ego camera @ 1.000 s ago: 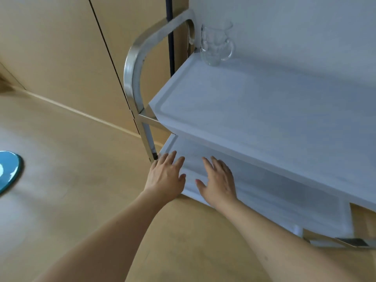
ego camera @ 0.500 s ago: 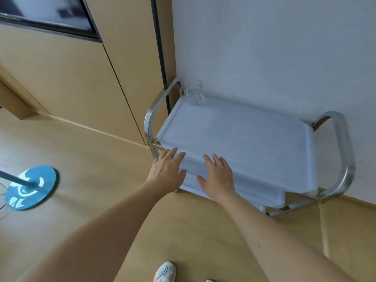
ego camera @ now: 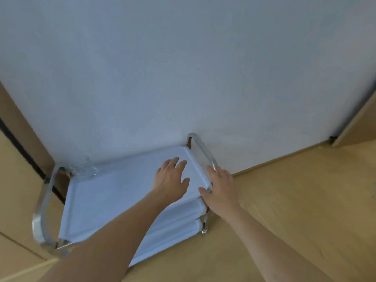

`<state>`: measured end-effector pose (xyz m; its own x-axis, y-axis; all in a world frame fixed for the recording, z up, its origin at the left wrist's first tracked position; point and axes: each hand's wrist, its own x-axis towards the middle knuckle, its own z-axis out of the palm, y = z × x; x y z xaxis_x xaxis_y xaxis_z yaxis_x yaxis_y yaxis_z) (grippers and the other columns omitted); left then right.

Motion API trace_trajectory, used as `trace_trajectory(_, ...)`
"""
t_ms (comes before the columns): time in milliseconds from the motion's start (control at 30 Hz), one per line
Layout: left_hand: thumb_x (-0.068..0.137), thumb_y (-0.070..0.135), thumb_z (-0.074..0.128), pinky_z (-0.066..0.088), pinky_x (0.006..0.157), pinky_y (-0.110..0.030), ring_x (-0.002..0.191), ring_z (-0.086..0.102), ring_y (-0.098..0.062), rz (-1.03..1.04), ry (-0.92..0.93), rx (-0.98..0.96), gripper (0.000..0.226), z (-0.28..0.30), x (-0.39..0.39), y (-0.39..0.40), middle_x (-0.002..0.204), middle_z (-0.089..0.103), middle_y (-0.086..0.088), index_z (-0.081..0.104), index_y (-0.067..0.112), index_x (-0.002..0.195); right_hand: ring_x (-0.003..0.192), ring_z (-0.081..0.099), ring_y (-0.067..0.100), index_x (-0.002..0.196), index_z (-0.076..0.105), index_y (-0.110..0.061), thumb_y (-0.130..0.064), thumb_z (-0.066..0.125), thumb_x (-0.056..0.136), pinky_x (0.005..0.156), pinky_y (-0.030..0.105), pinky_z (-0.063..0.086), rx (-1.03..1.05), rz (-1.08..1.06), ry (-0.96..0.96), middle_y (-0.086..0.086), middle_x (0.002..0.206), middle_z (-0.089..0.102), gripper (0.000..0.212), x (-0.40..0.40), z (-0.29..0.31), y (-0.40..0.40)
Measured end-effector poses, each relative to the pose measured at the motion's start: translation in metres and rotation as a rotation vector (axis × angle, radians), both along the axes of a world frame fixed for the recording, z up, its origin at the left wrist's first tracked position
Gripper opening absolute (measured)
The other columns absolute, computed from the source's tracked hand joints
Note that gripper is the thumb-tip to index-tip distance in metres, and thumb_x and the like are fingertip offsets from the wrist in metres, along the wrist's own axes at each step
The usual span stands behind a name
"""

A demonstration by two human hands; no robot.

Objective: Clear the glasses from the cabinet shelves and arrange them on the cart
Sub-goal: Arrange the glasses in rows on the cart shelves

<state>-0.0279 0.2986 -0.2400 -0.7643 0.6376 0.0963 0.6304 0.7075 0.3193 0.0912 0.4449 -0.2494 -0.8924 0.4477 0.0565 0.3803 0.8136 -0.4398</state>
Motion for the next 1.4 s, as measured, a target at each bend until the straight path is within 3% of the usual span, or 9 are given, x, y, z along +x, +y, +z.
trace_trajectory(233,0.097,0.039,0.053,0.024,0.12,-0.046,0.151,0.017,-0.026,-0.374,0.042,0.048,0.063,0.026,0.073,0.148,0.165,0.024,-0.004,0.032,0.027,0.155,0.147,0.024,0.031,0.157,0.023,-0.027,-0.05,0.058,0.091,0.119,0.047,0.025,0.044,-0.407,-0.003,0.007,0.162,0.029,0.079,0.113,0.023,0.102)
trace_trajectory(400,0.095,0.042,0.054,0.026,0.119,-0.045,0.151,0.018,-0.027,-0.569,0.08,0.041,0.065,0.043,0.144,0.26,0.165,0.024,-0.004,0.033,0.027,0.155,0.146,0.026,0.027,0.158,0.022,-0.027,-0.051,0.057,0.091,0.115,0.042,0.027,0.113,-0.628,-0.009,0.004,0.162,0.028,0.079,0.207,0.037,0.179)
trace_trajectory(767,0.096,0.043,0.055,0.032,0.116,-0.043,0.146,0.028,-0.027,-0.866,0.09,0.086,0.064,0.059,0.275,0.469,0.161,0.032,-0.008,0.034,0.024,0.154,0.149,0.021,0.033,0.159,0.021,-0.027,-0.048,0.059,0.093,0.118,0.047,0.027,0.075,-0.862,-0.014,0.008,0.165,0.023,0.078,0.345,0.048,0.346)
trace_trajectory(1033,0.098,0.042,0.055,0.03,0.117,-0.044,0.147,0.027,-0.029,-0.998,0.049,0.054,0.064,0.049,0.319,0.587,0.162,0.03,-0.01,0.033,0.023,0.155,0.146,0.028,0.034,0.157,0.025,-0.025,-0.046,0.06,0.093,0.115,0.048,0.033,0.051,-1.0,-0.044,0.007,0.163,0.026,0.076,0.382,0.04,0.438)
trace_trajectory(1400,0.095,0.04,0.059,0.036,0.113,-0.047,0.145,0.029,-0.031,-1.183,0.03,0.052,0.064,0.042,0.301,0.794,0.158,0.035,-0.009,0.037,0.023,0.153,0.144,0.03,0.033,0.156,0.026,-0.023,-0.045,0.061,0.093,0.114,0.046,0.036,0.019,-1.237,-0.072,0.006,0.161,0.03,0.076,0.357,0.03,0.592)
